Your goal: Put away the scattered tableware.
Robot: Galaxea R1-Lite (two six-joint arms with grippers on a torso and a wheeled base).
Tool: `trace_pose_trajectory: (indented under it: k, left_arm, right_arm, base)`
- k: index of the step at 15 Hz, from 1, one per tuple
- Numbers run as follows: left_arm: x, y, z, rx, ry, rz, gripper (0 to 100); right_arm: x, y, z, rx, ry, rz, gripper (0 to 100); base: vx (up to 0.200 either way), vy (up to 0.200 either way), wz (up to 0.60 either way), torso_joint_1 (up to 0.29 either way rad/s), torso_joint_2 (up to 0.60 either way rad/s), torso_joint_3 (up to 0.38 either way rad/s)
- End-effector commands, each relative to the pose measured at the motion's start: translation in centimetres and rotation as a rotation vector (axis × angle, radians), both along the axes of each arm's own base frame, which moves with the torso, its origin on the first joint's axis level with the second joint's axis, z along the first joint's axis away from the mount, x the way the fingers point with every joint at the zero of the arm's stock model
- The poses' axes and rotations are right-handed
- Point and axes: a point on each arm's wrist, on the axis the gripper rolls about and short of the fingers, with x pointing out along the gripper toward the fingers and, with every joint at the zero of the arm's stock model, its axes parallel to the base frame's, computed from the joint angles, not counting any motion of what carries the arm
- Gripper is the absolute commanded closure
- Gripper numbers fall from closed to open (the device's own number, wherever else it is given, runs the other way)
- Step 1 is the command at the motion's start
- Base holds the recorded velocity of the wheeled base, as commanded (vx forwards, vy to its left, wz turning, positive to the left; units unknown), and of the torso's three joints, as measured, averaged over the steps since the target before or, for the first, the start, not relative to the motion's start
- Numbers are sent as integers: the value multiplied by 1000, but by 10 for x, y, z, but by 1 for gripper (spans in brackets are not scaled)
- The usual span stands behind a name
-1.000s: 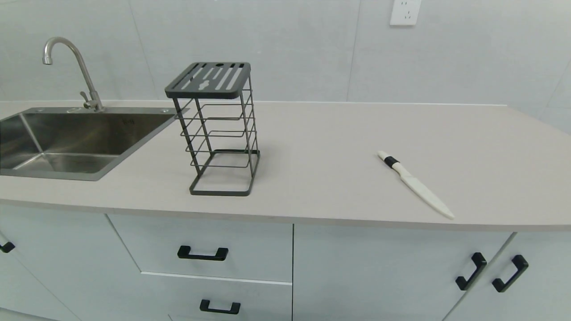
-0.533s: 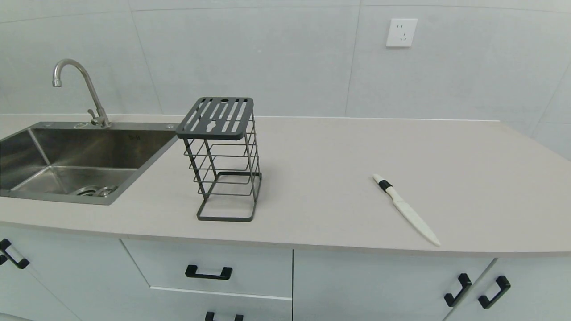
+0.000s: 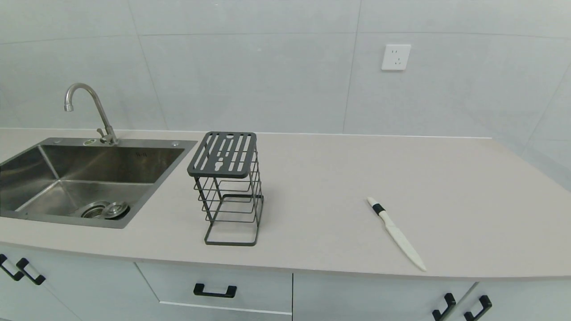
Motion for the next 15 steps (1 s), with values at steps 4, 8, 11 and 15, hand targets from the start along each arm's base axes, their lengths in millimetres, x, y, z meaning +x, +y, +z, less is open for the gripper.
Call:
trace_pose_trajectory:
  k: [4,8,11,15]
  left_arm:
    - [0,0,0,0,2,0,0]
    - [0,0,0,0,2,0,0]
    - [0,0,0,0,2,-2,0]
    - [0,0,0,0,2,0,0]
  right_arm:
    - [0,0,0,-1,3,1,0]
    - [0,0,0,-3,2,1,0]
    - [0,0,0,-3,2,1,0]
    - [0,0,0,-1,2,-1,0]
  base:
    - [0,0,0,275,-528,-256]
    - [0,0,0,50,-99,-49]
    - [0,0,0,0,0,0]
    - [0,0,0,237,-6,216]
